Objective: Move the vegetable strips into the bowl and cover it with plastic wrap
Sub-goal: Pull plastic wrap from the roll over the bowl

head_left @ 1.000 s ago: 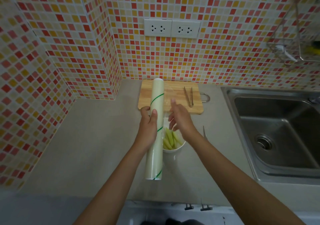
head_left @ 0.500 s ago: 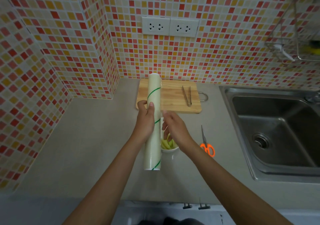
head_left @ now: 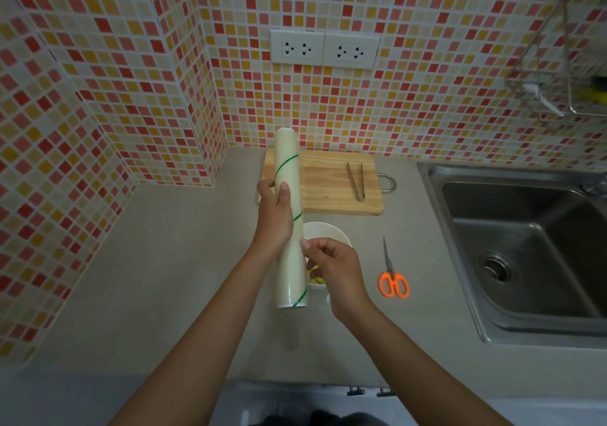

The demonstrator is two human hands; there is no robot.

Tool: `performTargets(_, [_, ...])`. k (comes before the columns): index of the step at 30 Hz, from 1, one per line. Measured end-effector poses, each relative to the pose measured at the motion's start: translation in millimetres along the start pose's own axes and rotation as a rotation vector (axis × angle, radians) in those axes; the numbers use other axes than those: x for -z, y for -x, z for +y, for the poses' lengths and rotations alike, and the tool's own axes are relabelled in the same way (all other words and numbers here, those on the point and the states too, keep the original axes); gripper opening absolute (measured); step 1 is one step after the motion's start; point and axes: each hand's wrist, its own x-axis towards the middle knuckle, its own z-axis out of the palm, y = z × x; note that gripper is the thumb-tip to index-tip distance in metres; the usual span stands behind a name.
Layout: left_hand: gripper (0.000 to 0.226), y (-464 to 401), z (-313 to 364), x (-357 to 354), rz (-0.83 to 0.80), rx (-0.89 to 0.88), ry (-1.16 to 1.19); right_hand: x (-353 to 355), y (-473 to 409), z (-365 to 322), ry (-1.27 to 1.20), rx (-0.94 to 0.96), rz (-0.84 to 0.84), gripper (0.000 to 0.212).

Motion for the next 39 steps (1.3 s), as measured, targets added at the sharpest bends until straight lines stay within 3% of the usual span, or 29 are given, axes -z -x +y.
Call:
performTargets(20, [0.035,13,-4,-6,-0.023,-0.054,-0.035,-5,-38,-36,-0.083,-0.153,-0.011,0.012])
performTargets(28, [0.034,14,-9,4,-0.026,-0.066,-0.123,12,-47,-35,0.072,-0.045,-0.028,0.020])
performTargets(35, [0.022,16,-10,4,-0.085,0.003,-0.084,18,-50,-31,0.294,0.186,-0.020,0.028])
performTargets(39, [0.025,17,-9,5,-0.088,0.030,-0.039,11,-41,-24,0.121,0.080,0.072,0.016])
